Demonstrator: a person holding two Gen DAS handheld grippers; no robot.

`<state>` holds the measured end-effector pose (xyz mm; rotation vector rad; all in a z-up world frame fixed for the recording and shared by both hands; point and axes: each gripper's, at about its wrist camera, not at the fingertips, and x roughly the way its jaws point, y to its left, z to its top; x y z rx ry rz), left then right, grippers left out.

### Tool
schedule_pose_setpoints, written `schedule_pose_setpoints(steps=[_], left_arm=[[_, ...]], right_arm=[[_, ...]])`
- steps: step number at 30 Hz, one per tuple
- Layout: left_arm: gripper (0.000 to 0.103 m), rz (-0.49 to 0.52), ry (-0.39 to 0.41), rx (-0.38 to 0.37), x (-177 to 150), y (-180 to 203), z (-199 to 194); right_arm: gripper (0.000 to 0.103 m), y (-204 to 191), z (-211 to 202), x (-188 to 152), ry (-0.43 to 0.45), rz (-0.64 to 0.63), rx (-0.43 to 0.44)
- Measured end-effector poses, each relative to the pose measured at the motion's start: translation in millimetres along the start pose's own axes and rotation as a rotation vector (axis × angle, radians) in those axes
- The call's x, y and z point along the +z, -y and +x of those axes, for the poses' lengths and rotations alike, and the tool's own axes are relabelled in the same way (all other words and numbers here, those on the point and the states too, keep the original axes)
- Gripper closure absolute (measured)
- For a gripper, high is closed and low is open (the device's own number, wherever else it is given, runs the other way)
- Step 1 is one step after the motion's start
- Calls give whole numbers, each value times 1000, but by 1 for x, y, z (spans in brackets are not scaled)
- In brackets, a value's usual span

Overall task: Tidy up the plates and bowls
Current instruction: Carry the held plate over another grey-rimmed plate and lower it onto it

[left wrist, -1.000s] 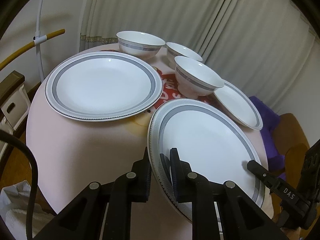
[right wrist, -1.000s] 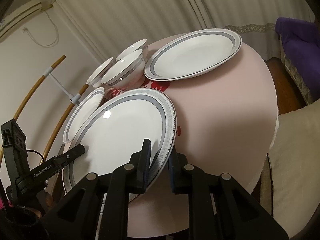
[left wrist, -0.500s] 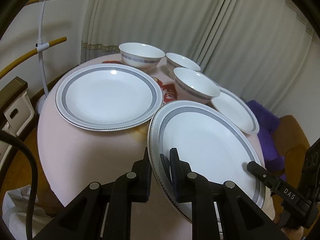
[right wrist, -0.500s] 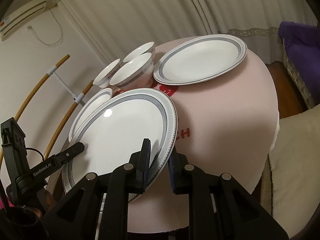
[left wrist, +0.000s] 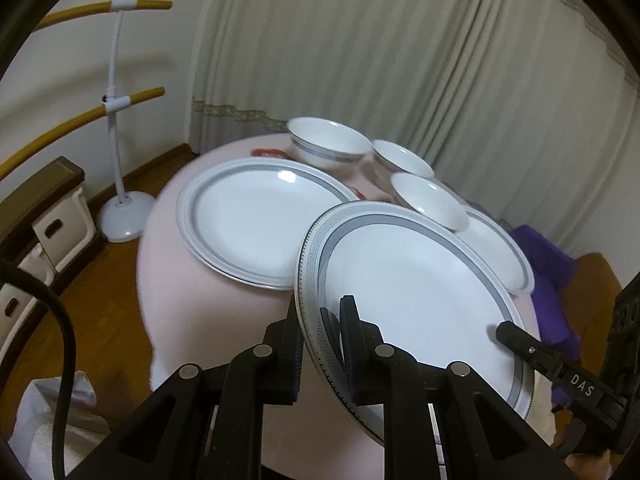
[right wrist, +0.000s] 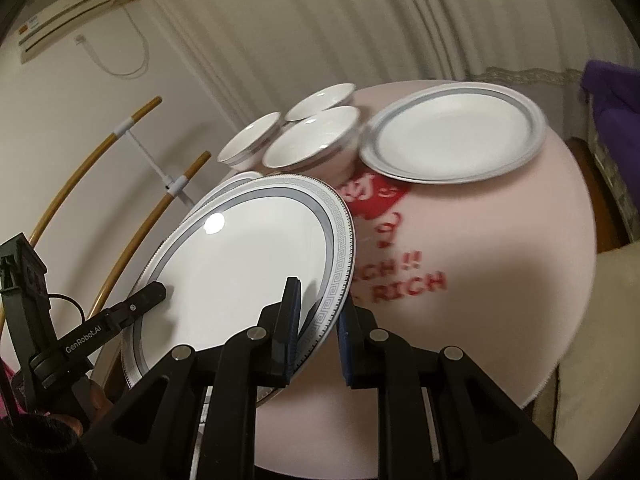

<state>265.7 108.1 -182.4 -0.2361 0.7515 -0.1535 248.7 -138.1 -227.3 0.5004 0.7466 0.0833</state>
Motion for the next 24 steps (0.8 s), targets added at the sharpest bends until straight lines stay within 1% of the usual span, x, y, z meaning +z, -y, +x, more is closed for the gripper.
schedule_pose_setpoints(steps=[4,10,19,24], left_arm=[[89,-13,19,38,2,-12,-10],[89,-38,33,87,8,-31,-10],[88,-70,34,129,15,-47,7],[88,-88,29,137,24,-51,26]], right_arm=[[86,-18,13,7,-11,-30,30],[86,-41,41,18,-32,-70,50],[86,-64,76,31,-59,-116,49],[86,-73,91,35,-75,-137,45]])
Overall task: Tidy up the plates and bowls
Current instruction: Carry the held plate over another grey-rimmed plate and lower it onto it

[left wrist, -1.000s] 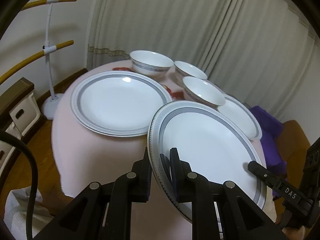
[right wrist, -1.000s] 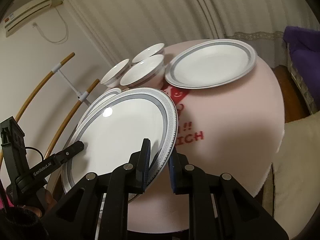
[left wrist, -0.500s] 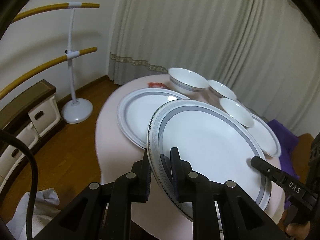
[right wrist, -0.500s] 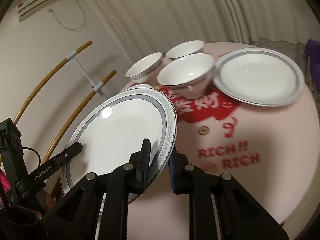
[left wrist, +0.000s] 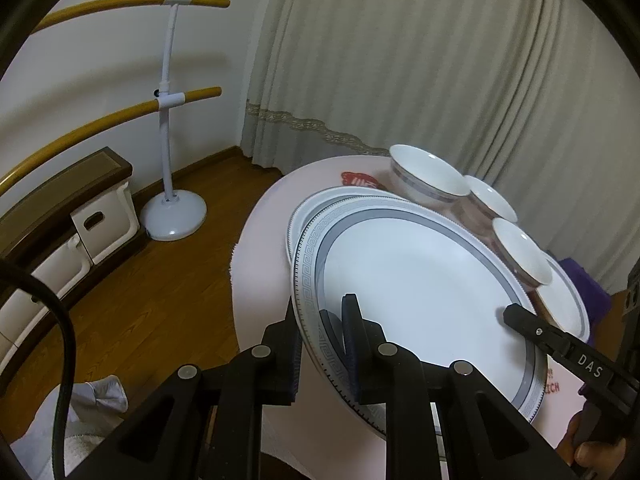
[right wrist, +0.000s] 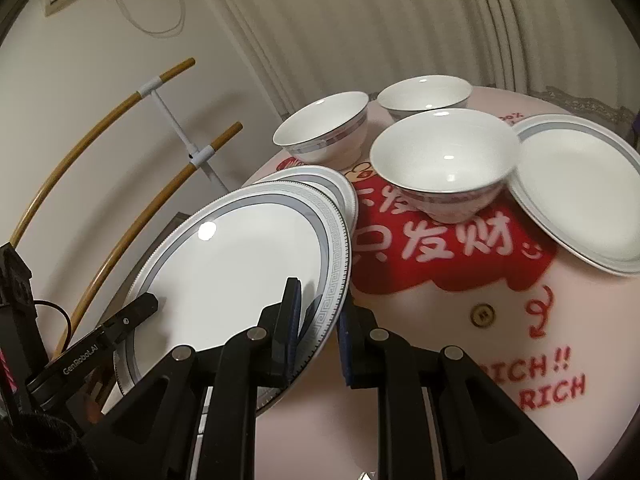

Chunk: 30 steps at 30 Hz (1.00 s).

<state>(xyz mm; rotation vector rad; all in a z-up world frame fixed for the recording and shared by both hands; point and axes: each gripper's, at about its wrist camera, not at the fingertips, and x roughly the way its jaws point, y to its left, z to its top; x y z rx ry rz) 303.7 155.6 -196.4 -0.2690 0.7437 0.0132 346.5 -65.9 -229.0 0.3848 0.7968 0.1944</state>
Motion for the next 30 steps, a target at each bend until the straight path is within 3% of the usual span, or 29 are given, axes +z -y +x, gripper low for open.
schedule_pose_setpoints(steps=[13,30], left_arm=[[88,-28,-18,-6,16,-2,35],[87,-41,-41,-16,21,-5,48]], right_arm=[[86,-3,23,10,-15,-4,-20],[86,-6,33,20,-29,7,-78]])
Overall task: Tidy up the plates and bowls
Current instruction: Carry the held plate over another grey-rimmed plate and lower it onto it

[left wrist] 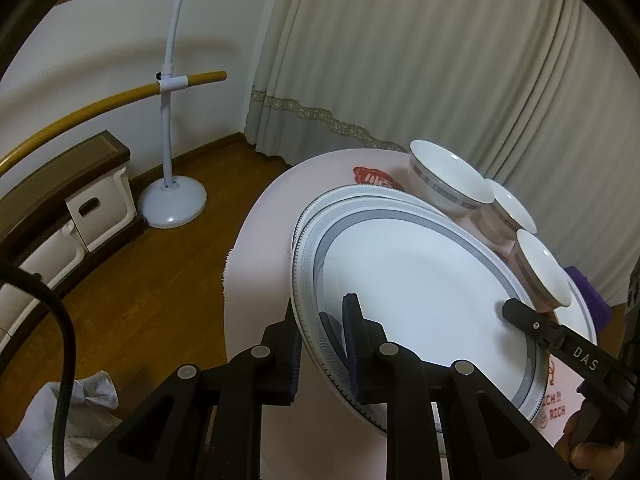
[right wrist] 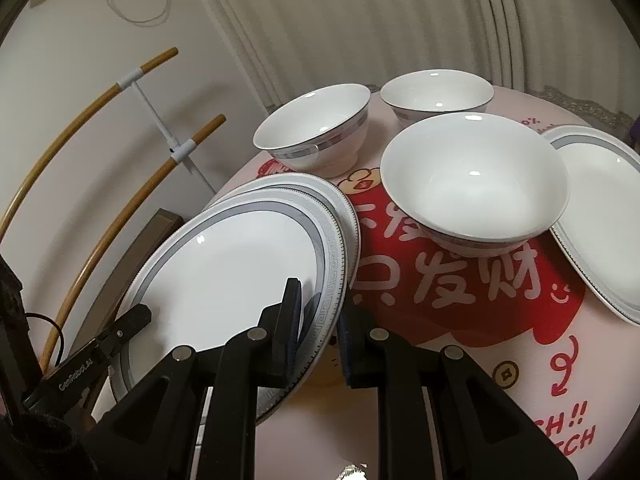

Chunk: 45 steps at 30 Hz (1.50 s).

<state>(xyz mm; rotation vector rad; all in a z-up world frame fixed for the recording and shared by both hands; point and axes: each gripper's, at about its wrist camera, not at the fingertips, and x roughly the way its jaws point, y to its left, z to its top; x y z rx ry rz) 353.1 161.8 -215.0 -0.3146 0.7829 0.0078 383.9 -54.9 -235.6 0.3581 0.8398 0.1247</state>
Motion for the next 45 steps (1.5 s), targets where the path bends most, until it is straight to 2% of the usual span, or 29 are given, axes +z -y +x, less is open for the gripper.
schedule_pose_setpoints(steps=[32,41,45], left_arm=[[85,-25,-27,-16,7,-7,-3],[86,-32,-35,-18,8,-9,-3],[86,-31,-38,-23,7,-9,-3]], right_arm=[[82,-12,12,2,-19,18,-147],[78,-18,14,1,-44,25,-190],[74,-23,16,-4,-53,16,-193]])
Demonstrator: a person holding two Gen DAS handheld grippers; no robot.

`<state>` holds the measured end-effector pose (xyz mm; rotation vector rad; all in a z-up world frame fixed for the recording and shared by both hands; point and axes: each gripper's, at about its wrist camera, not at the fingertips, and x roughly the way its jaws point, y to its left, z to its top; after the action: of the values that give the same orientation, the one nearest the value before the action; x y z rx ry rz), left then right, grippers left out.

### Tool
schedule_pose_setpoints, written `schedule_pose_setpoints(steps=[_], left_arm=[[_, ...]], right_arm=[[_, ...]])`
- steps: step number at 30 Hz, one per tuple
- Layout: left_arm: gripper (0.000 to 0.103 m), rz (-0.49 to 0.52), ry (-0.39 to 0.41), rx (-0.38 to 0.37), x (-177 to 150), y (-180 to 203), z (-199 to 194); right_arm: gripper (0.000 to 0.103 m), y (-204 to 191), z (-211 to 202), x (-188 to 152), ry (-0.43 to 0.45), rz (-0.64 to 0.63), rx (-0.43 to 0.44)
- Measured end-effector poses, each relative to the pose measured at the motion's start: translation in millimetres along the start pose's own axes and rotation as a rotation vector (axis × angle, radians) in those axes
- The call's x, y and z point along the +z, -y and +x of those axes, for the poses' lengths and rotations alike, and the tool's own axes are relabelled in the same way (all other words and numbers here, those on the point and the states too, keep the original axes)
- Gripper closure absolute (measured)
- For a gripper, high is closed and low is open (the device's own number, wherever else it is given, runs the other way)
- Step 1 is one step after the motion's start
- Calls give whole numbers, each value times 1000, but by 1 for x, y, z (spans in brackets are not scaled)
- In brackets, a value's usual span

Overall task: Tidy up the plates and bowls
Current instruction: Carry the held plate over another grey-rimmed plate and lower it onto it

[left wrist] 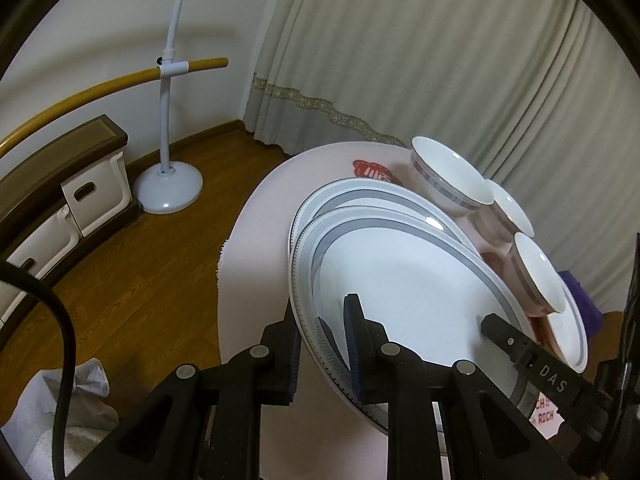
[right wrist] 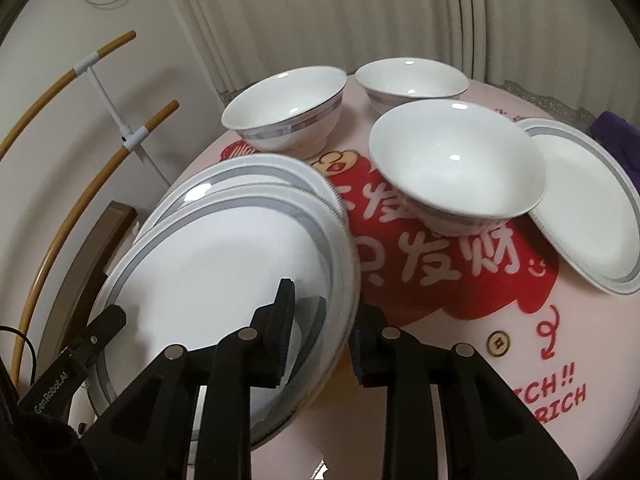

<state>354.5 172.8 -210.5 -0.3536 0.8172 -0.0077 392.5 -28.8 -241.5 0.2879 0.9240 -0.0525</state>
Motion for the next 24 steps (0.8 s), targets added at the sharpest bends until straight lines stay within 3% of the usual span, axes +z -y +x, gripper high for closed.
schedule_pose_setpoints(steps=[6,10,24], left_arm=[[85,3,1,0,0,1,-1],[86,24,4,14,-1,5,0],[83,76,-1,95,3,23,8]], right_arm=[[73,-1,-5,-7,10,-7,-7],[62,6,-13,-17,11,25,30],[62,7,-7,-13,-2,27,53]])
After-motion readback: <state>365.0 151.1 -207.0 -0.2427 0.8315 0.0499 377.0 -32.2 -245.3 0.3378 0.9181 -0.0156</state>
